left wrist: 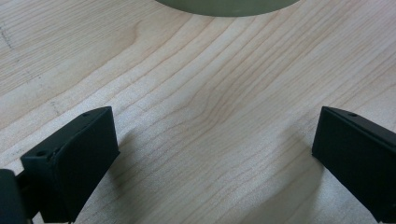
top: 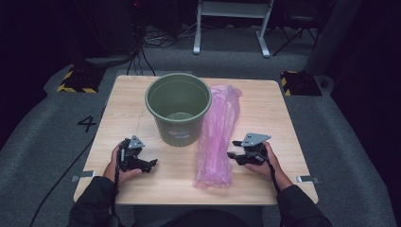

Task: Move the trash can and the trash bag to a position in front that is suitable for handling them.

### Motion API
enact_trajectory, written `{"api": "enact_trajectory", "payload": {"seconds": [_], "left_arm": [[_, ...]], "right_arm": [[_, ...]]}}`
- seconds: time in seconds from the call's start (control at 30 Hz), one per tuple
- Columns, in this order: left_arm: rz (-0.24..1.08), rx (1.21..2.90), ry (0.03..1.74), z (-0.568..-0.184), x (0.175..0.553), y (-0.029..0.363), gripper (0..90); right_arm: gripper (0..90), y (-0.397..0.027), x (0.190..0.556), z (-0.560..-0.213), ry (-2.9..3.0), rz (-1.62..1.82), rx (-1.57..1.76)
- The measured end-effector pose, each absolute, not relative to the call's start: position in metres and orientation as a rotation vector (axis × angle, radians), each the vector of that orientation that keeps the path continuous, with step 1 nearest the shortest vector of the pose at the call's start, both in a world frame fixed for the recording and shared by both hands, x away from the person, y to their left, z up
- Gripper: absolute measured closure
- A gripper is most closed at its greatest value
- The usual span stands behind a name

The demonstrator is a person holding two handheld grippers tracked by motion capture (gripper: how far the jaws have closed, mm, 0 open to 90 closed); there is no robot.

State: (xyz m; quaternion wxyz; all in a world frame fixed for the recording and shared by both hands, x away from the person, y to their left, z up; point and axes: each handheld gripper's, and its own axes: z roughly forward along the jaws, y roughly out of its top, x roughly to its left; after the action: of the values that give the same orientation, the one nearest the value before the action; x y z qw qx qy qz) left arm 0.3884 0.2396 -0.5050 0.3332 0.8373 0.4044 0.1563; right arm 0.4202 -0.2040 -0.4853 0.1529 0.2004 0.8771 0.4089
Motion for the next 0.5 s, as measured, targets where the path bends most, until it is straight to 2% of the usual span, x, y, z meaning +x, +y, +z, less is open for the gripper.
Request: {"api": "enact_trajectory", "payload": {"seconds": [0.13,0.23,0.5], "left_arm": [[0.408,2.187,1.056,-0.505,0.388,0.24,0.2],[0.408,2.187,1.056,-0.505,0.388,0.24,0.2],[0.42,2.174,1.082,-0.505,0.389,0.236,0.2]], "right_arm": [[46.3,-0.198,0.419,-0.489,2.562,1.16,0.53],[42.4,-0.193,0.417,-0.494,2.581,1.143,0.51],[44.5,-0.183,0.416,-0.498,2.604,1.13,0.498]]}}
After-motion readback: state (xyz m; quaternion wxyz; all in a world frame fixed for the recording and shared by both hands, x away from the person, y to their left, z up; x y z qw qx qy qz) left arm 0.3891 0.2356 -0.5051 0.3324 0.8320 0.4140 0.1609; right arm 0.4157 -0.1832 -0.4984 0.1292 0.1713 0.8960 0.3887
